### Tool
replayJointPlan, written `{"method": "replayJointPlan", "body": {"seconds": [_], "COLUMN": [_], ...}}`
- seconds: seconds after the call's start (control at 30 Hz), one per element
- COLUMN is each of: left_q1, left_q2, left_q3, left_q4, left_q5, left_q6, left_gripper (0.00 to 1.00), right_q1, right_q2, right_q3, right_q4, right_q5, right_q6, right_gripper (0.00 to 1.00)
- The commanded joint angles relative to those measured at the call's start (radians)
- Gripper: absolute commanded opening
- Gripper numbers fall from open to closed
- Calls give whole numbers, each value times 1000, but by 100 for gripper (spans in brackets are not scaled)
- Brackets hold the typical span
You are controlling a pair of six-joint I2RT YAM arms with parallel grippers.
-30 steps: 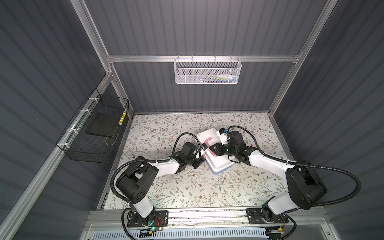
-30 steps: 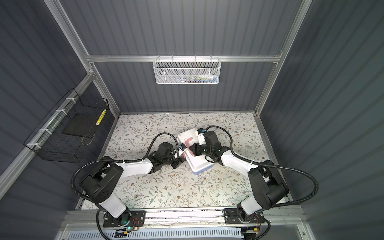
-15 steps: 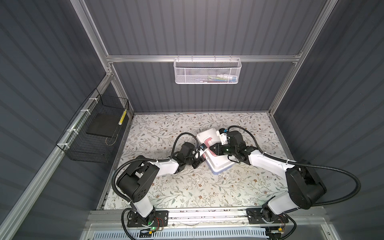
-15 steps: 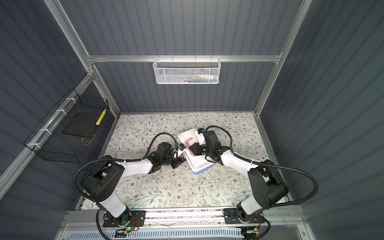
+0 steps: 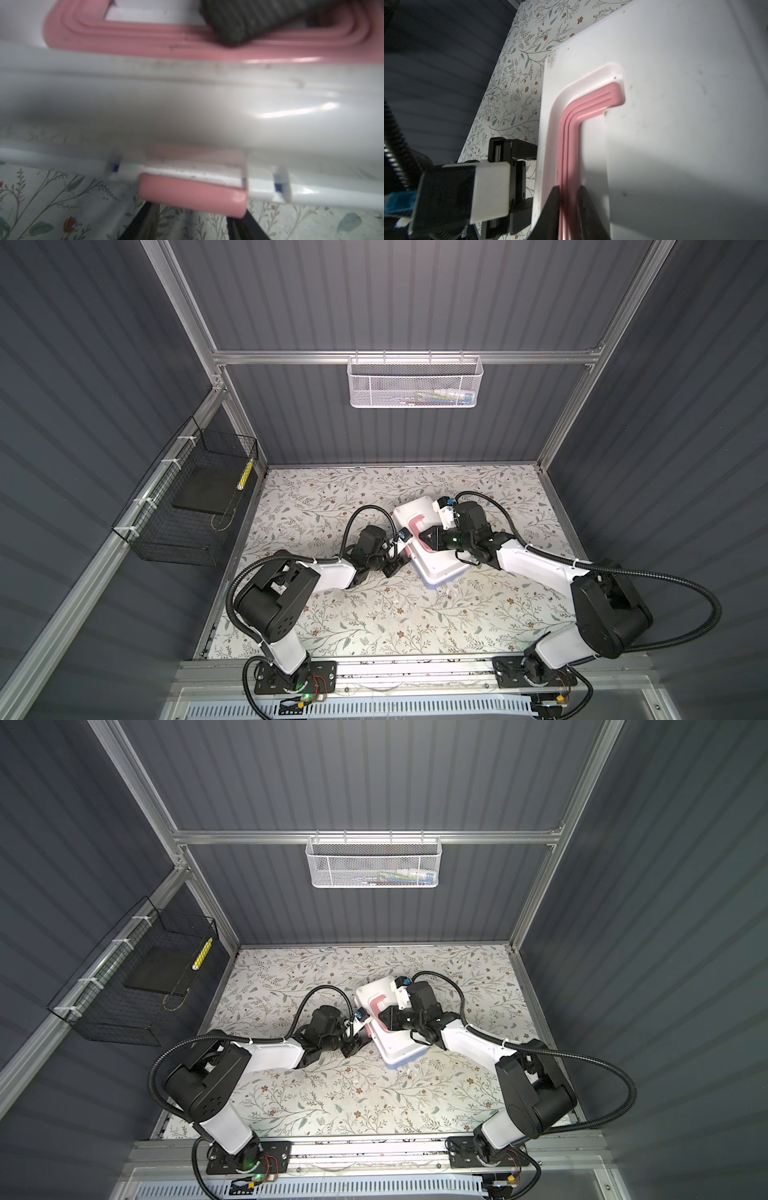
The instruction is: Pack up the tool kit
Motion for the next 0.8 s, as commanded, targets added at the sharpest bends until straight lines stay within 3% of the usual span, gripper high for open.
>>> {"method": "replayJointPlan", "body": {"seconds": [0.0,0.77], "left_q1": [30,44], "left_q2": [15,47], "left_q3": [4,31], "left_q4": [83,89], "left_q5": [-27,-14], "left_q6": [26,27], "left_gripper": [52,57], "right_q1": [6,6], "right_q2": [86,84], "right_q3": [-75,-81], "right_q4": [-273,-269], "right_q5": [22,23], "right_q6": [14,19], "right_gripper": [20,20]}}
